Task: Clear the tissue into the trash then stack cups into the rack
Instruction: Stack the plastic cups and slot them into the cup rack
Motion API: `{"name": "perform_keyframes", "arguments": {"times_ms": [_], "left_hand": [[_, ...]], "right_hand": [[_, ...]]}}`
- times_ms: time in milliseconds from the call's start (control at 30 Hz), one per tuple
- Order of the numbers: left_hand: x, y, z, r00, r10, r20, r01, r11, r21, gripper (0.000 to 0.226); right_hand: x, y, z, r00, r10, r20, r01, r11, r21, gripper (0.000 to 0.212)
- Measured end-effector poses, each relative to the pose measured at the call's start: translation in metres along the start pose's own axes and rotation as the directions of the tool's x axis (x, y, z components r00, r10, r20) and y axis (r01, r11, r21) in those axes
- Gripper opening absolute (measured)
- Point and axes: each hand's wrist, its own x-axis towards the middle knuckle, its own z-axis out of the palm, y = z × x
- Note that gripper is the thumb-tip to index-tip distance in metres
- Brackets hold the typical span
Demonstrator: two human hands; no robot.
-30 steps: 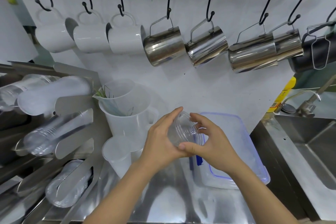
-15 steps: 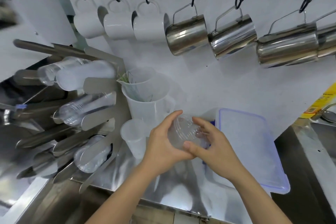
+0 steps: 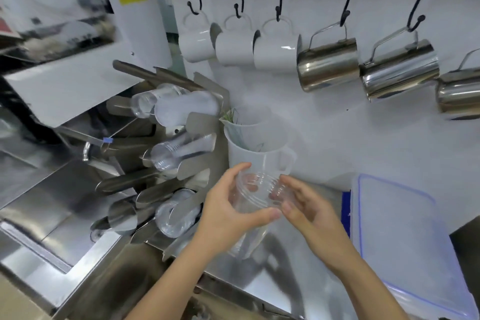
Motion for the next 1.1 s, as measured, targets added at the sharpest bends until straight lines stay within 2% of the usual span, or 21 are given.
{"name": "perform_keyframes", "arguments": {"times_ms": [167, 267, 367, 433, 500, 633, 833, 967, 1100], "left_hand": [[0.002, -0.006, -0.06, 1.0, 0.013, 0.001, -0.013, 0.999, -0.041, 0.088], [0.004, -0.011, -0.104, 0.999, 0.019, 0.031, -0.017, 0.998, -0.055, 0.096], [0.008, -0.01, -0.145, 0.996, 0.045, 0.082, -0.04, 0.997, -0.069, 0.099], [0.013, -0.015, -0.174, 0.991, 0.065, 0.114, -0.054, 0.994, -0.095, 0.099], [0.017, -0.022, -0.196, 0.987, 0.075, 0.144, -0.057, 0.99, -0.128, 0.097], [0.021, -0.037, -0.226, 0.982, 0.086, 0.17, -0.057, 0.984, -0.17, 0.078], [0.03, -0.059, -0.246, 0.983, 0.01, 0.183, 0.022, 0.984, -0.176, 0.089], [0.032, -0.066, -0.254, 0.979, -0.057, 0.194, 0.092, 0.98, -0.174, 0.09], [0.034, -0.072, -0.256, 0.972, -0.106, 0.208, 0.139, 0.978, -0.152, 0.092]], "right_hand": [[0.021, -0.013, 0.055, 0.999, -0.025, 0.019, 0.025, 1.0, 0.012, 0.056], [0.033, -0.021, 0.094, 0.999, -0.037, 0.006, 0.037, 0.998, 0.047, 0.055], [0.042, -0.031, 0.131, 0.998, -0.062, -0.016, 0.063, 0.996, 0.059, 0.078], [0.05, -0.036, 0.158, 0.997, -0.073, -0.037, 0.075, 0.996, 0.053, 0.085], [0.057, -0.037, 0.179, 0.995, -0.09, -0.053, 0.093, 0.994, 0.052, 0.079], [0.065, -0.035, 0.212, 0.989, -0.113, -0.096, 0.111, 0.993, -0.026, 0.065], [0.074, -0.029, 0.231, 0.972, -0.163, -0.167, 0.126, 0.969, -0.212, 0.067], [0.083, -0.029, 0.23, 0.963, -0.189, -0.192, 0.114, 0.933, -0.342, 0.049], [0.098, -0.026, 0.226, 0.975, -0.137, -0.176, 0.052, 0.906, -0.42, 0.041]]}}
